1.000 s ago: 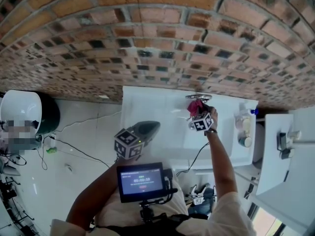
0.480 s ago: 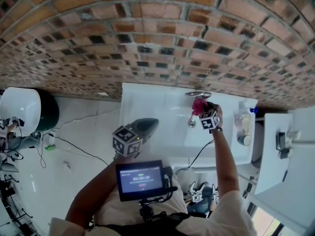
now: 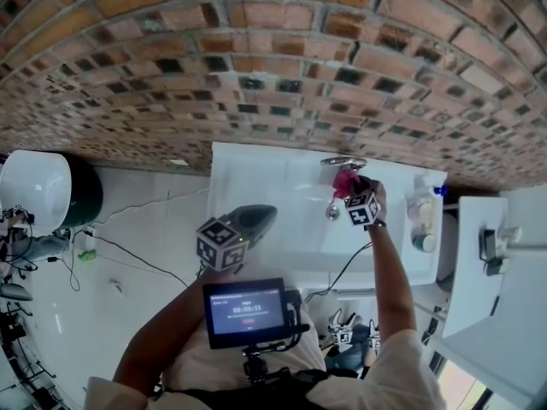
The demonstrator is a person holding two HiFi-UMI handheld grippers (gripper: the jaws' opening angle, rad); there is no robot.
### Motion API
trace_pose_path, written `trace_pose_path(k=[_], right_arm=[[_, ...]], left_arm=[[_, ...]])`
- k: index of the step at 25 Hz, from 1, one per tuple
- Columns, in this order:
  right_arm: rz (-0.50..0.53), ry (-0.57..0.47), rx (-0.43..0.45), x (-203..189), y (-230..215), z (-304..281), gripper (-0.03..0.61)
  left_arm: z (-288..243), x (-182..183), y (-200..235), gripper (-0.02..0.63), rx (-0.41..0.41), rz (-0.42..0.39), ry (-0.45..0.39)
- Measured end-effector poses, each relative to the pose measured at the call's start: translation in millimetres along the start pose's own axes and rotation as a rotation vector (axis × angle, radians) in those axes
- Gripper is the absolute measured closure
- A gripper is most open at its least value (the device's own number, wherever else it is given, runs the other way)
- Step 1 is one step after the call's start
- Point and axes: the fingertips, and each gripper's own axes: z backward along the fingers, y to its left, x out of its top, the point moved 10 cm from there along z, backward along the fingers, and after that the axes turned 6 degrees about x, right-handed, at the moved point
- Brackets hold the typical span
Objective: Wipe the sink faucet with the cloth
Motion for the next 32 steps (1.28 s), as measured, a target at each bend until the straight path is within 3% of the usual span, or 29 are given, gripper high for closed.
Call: trace_pose_path(k=[4,7,9,11,12,15,20,26,29,32], right_arm=[[-0.037,0.054,-0.013,8.7,-6.0,3.3,0.497],[-0.129,0.101,0.013,14.3,-21.0,3.9,0.497],[-0.251,0.179,0.072,13.1,-35.7,4.6,0.497],[-0.404,0.318,0.181,5.9,-46.3,2.8,0.499],[-0.441,0.333,0.228,8.4,-53.0,-2.1,0.499],[-0.484,0.283,0.321,18.8,-73.3,-20.5,0.499],[-0.702,0.301,0.432,-3.7,-91.2,-33.6,0.499],[-0.897,0.357,0.427,-48.7,-100.1,-67.9,0.502],[-1.065,0.289,0.457,-69.4,-98.0,-77.0,0.5],[-1.131,0.188,0.369,-75.2,-102.7,-70.4,0.499]], left_arm=[[0.9,-0.6,-0.8,0.623,0.0,0.0,0.007],[0.6,-0.2,-2.7,0.623,-0.004,0.001,0.012],[-0.1,-0.8,-3.0,0.623,-0.005,0.002,0.018],[-0.8,-1.9,-2.7,0.623,-0.003,0.002,0.022],[-1.5,-2.7,-2.4,0.623,-0.001,0.003,0.025],[-4.4,-3.9,-2.4,0.623,0.0,0.001,0.033],[-6.5,-3.8,2.0,0.623,0.011,0.009,0.034],[-15.8,-6.6,6.7,0.623,0.023,0.025,0.047],[-18.2,-8.7,7.3,0.623,0.026,0.023,0.055],[-17.7,-9.7,10.5,0.623,0.036,0.027,0.058]])
